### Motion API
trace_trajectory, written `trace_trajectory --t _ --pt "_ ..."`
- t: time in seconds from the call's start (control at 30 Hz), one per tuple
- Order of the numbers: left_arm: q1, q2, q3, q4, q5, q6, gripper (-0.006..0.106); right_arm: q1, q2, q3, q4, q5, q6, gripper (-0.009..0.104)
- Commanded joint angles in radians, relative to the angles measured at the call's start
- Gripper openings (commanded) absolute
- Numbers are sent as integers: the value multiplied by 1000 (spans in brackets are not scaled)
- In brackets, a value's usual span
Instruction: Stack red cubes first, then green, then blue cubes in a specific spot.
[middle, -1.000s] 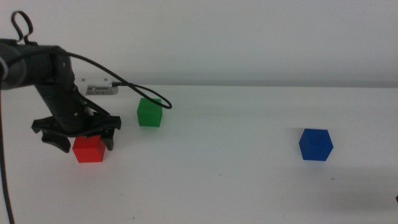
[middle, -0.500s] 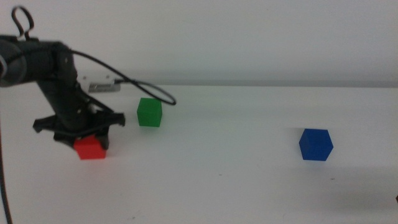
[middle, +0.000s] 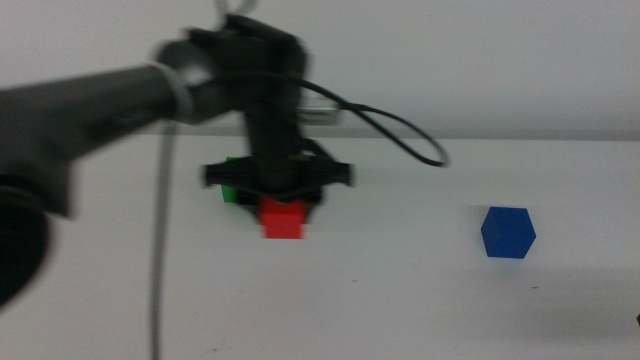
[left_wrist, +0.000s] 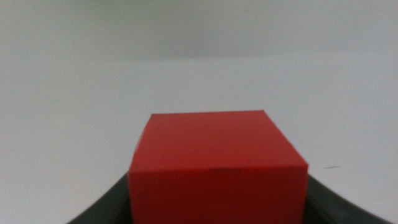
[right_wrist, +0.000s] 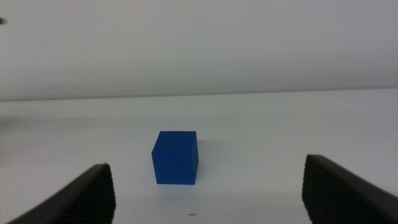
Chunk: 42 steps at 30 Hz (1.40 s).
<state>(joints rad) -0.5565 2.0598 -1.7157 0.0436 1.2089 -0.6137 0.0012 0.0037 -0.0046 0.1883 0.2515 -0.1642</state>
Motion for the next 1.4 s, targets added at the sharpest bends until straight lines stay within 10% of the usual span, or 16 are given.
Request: trace_trajectory --t 0.0,1.37 --pt "-50 65 -79 -10 94 -36 -2 -9 -39 43 -3 -3 -7 80" --pt "-120 317 -242 -123 76 -69 9 -9 -39 43 -3 -3 -7 80"
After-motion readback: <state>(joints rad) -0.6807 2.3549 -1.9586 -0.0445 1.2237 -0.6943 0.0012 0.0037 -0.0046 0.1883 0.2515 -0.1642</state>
